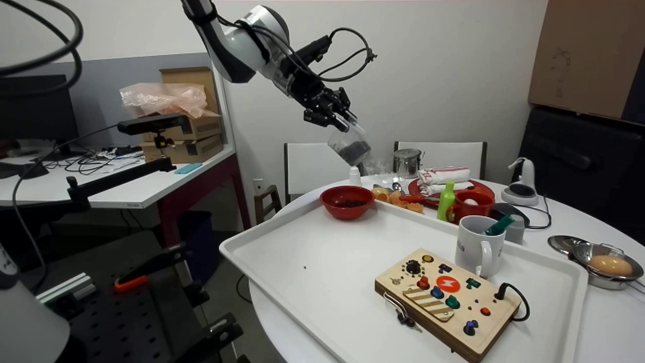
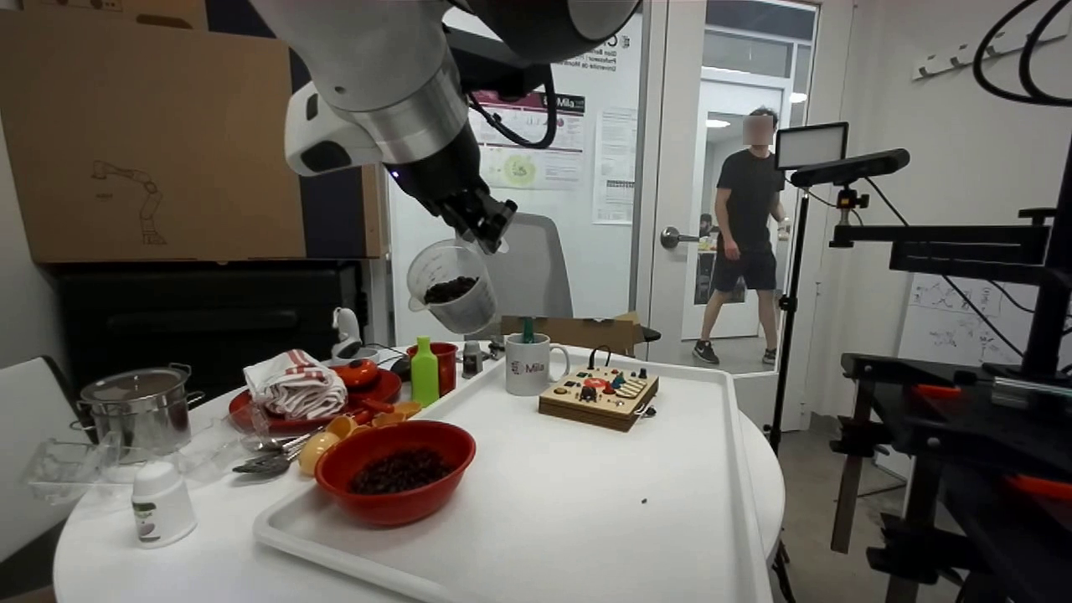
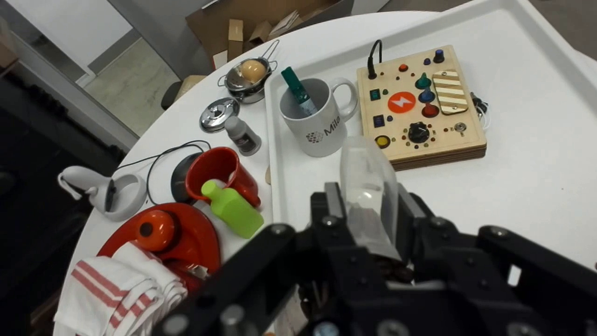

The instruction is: Pour the contents of the jug into the red bowl

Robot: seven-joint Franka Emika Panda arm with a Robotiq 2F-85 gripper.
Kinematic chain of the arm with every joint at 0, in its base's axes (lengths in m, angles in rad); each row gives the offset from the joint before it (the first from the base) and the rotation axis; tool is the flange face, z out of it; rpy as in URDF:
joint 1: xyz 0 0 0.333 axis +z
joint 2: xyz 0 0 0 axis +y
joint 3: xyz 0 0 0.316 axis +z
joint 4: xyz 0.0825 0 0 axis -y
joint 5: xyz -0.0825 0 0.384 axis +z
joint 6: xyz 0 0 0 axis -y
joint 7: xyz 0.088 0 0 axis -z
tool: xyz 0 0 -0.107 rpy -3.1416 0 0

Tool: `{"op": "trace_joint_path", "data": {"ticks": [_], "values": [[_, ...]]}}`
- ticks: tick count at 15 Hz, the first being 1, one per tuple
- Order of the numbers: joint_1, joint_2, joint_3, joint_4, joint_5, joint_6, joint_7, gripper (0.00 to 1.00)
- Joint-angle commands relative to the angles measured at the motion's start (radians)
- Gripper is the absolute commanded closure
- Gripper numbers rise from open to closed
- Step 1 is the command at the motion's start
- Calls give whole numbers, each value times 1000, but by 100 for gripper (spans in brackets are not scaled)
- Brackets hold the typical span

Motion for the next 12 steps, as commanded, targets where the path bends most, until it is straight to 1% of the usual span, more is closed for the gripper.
{"op": "trace_joint_path", "data": {"ticks": [1,8,12], "values": [[33,82,19,101,-49,-76,-68,93],[56,186,8,180,-106,-177,-123,93],[76,230,-4,210,-191,-256,-132,93]]}}
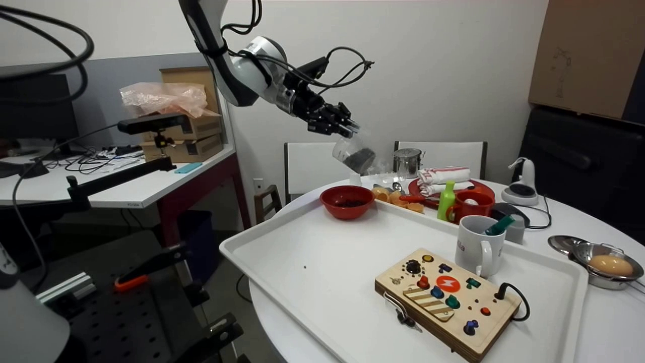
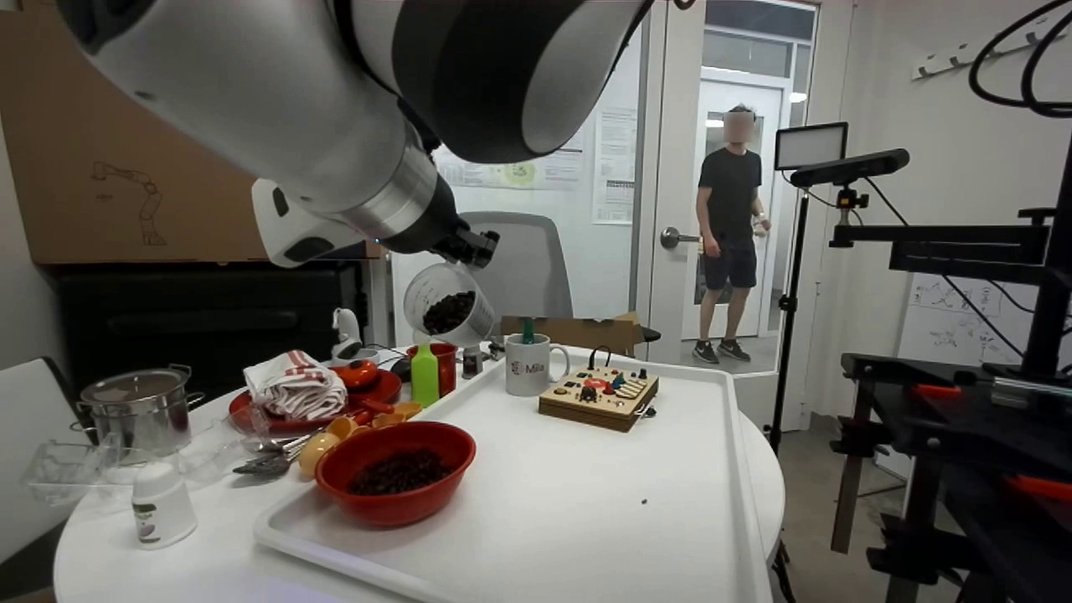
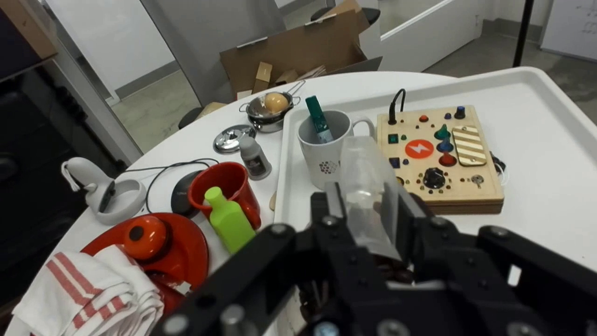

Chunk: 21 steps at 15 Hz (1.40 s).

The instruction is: Pour the contents of the jug into the red bowl

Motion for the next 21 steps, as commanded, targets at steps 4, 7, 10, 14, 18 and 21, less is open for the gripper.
{"op": "trace_joint_path", "data": {"ticks": [4,7,10,14,18,21], "values": [[51,78,-13,79,-153,-137,-48,93],[69,90,-9,82,-211,-171,-61,93],[78,100,0,73,-242,-189,-60,93],[72,119,7,60,-229,-202,-26,93],[77,157,-7,56,-247,-239,2,93],[82,187,-12,60,-273,-266,15,93]]}}
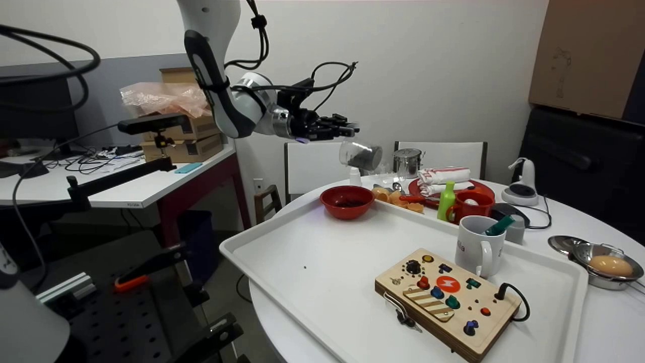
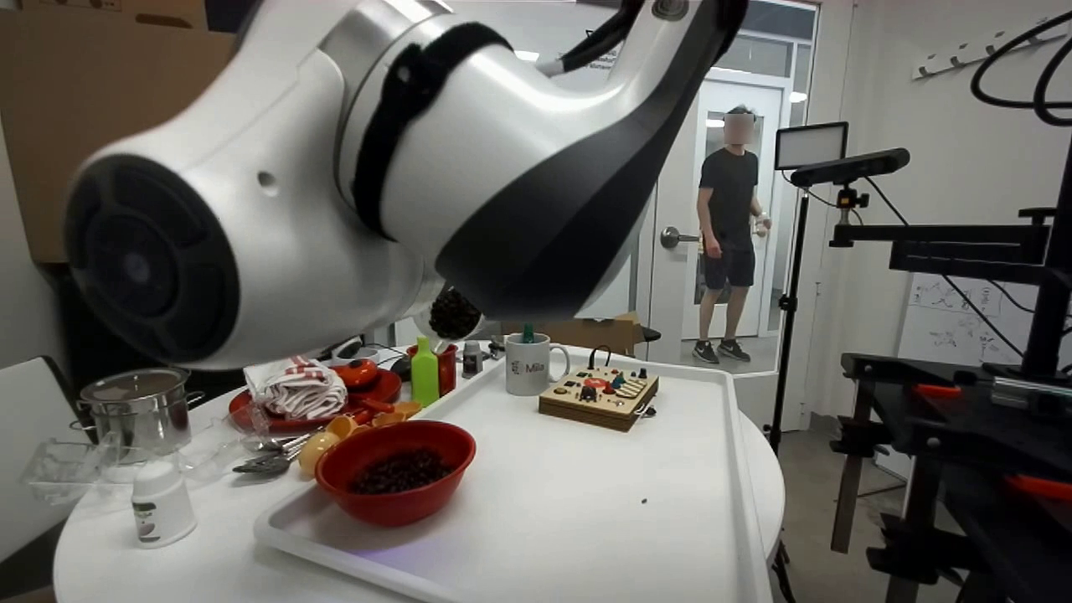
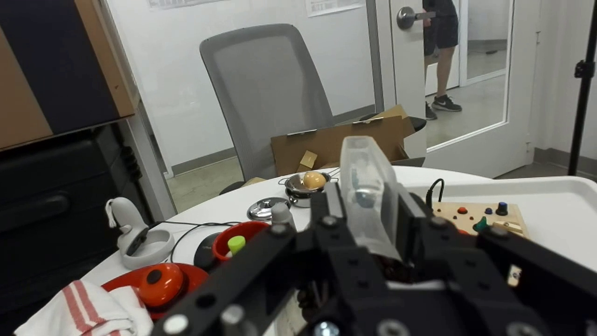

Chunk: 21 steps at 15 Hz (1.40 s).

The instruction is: Pour the contents of the jug into the red bowl

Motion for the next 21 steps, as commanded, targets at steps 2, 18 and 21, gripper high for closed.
{"op": "trace_joint_path", "data": {"ticks": [2,18,21], "values": [[22,55,-13,23,-68,-64,29,93],[62,106,-7,59,-210,-147,36,93],[58,121,-12,74,-212,-156,35,93]]}}
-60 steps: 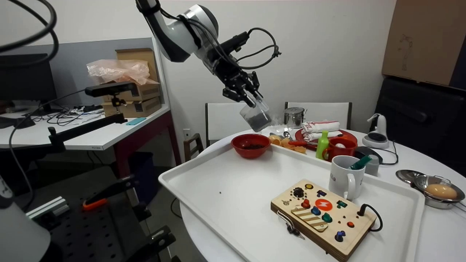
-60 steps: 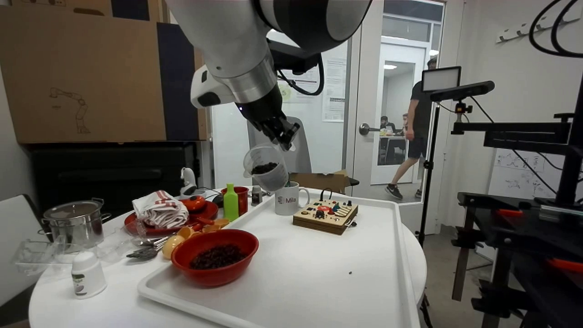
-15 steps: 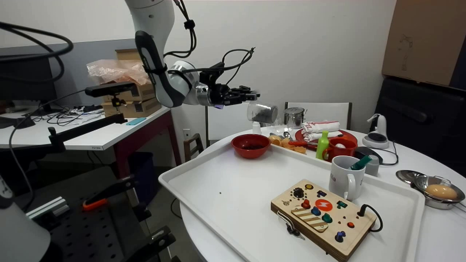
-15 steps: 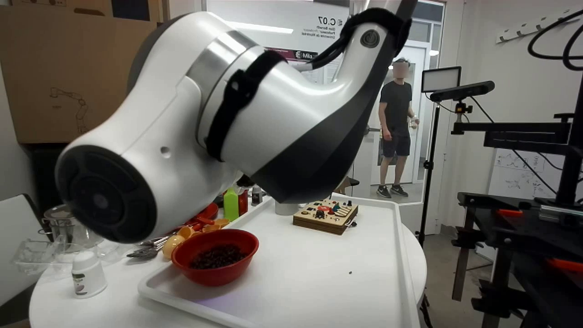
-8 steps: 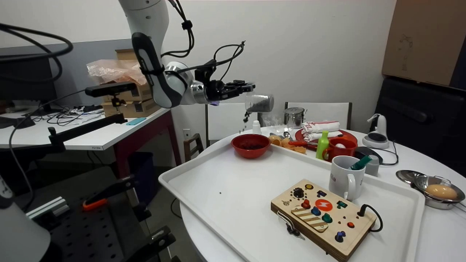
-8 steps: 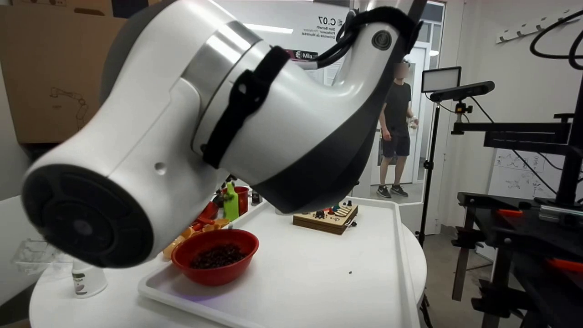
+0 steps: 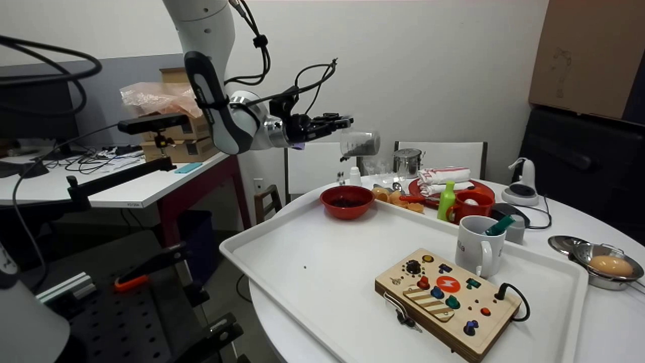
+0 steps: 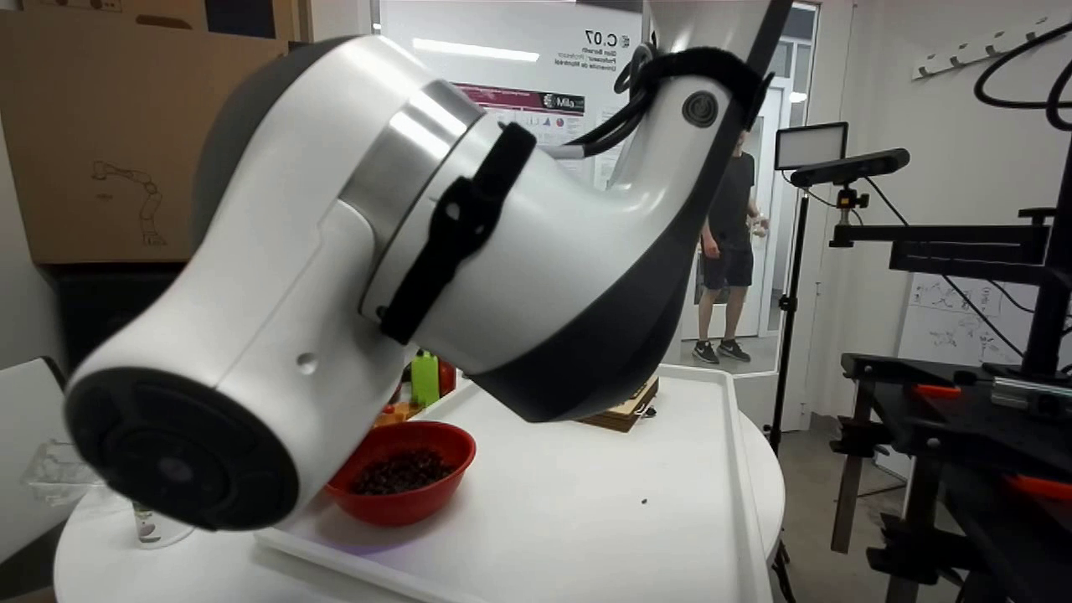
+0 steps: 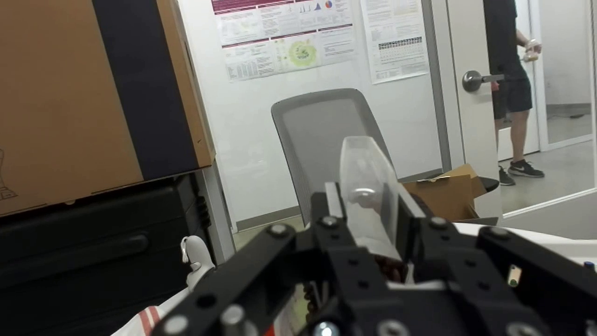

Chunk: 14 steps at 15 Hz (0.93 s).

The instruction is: Pour the contents of the jug into the red bowl

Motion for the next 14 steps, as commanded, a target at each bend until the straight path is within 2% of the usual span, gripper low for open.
{"op": "trace_joint_path", "data": {"ticks": [1,14], "values": [[1,42,-7,53,-15,-38,2,93],[26,104,-45,117,-103,-139,20,93]]}}
